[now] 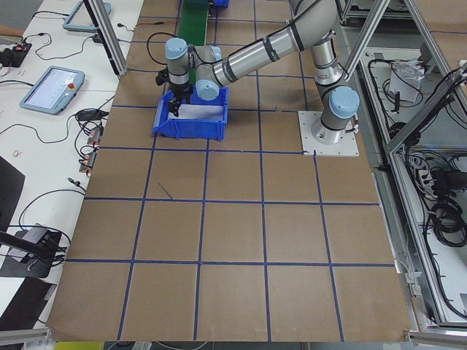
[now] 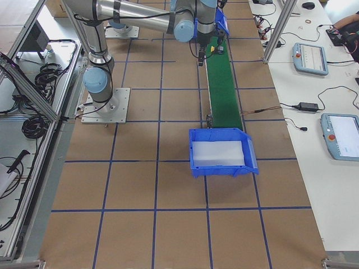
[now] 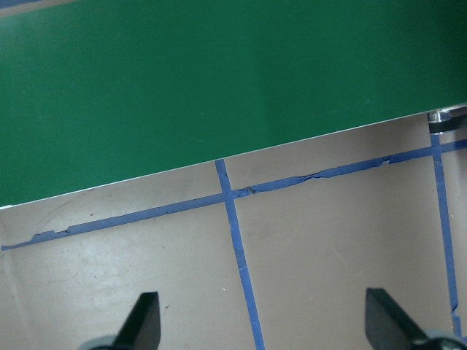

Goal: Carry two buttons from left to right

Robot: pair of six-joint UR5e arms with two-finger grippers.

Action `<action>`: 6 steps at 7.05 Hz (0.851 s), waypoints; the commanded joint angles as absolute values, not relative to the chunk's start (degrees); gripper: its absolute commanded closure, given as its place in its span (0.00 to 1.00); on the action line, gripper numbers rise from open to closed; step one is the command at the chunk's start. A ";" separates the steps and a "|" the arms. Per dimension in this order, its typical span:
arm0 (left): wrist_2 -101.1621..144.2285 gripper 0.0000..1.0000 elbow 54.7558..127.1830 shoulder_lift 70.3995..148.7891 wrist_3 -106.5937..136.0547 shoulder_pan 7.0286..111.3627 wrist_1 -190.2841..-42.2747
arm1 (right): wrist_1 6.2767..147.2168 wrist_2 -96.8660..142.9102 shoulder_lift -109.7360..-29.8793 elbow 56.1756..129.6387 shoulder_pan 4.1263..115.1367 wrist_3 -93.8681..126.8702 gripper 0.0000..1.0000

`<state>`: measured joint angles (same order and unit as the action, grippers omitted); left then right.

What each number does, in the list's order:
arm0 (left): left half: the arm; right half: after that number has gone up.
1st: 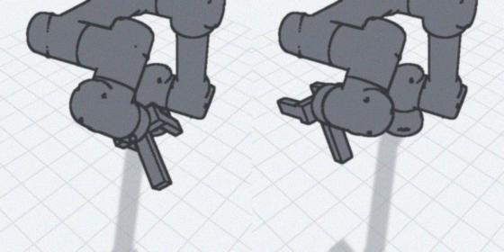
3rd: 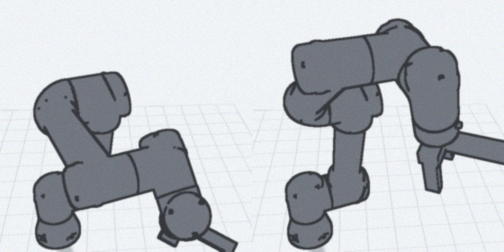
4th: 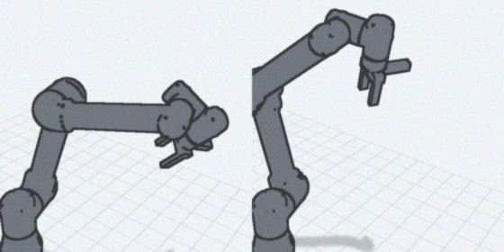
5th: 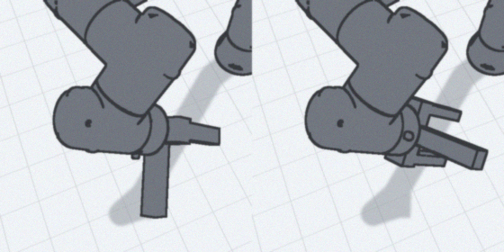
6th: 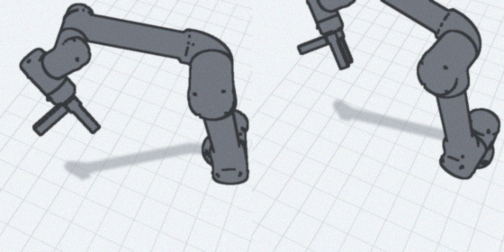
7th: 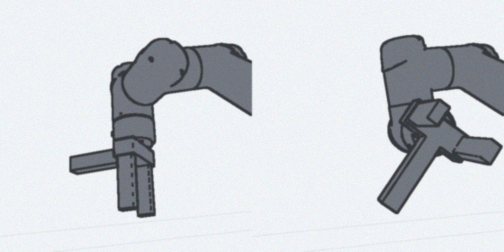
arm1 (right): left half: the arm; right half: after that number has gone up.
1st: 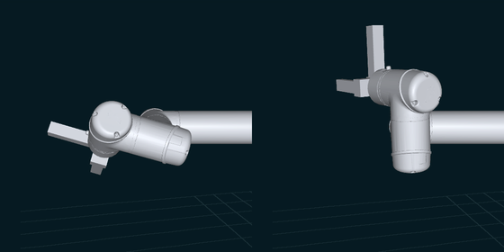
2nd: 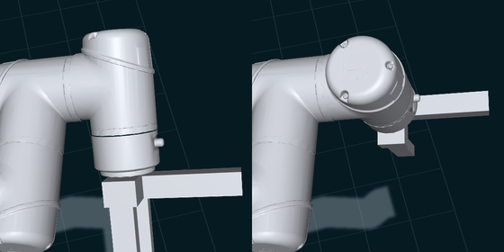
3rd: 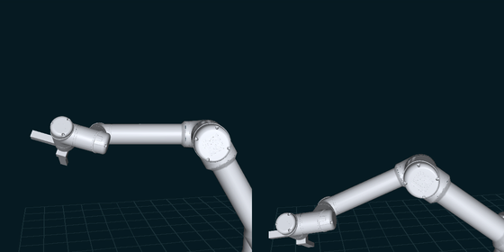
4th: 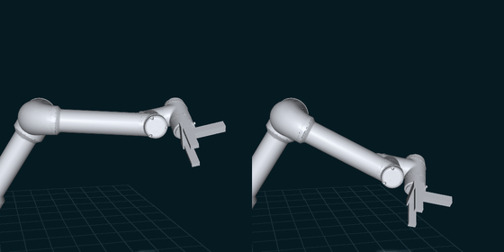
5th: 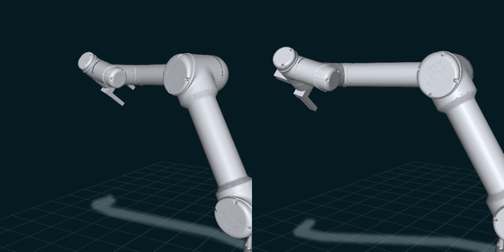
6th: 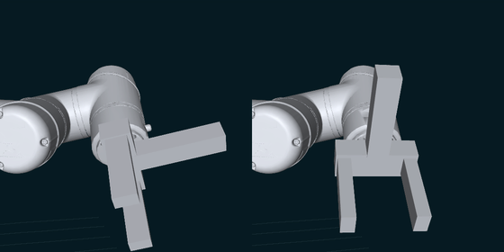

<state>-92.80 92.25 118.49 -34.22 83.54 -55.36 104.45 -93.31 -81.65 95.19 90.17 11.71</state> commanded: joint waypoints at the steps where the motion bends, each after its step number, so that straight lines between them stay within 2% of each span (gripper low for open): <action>1: -93.16 0.02 92.29 119.26 -34.19 83.50 -55.28 | 104.59 -93.87 -81.65 95.80 90.18 11.87 0.00; 6: -97.74 0.04 92.46 120.41 -33.93 83.41 -53.88 | 105.55 -93.25 -80.60 95.28 90.35 11.78 0.00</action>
<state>-97.22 92.50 120.34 -34.00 83.47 -53.92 105.11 -93.30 -81.18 95.56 90.28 11.87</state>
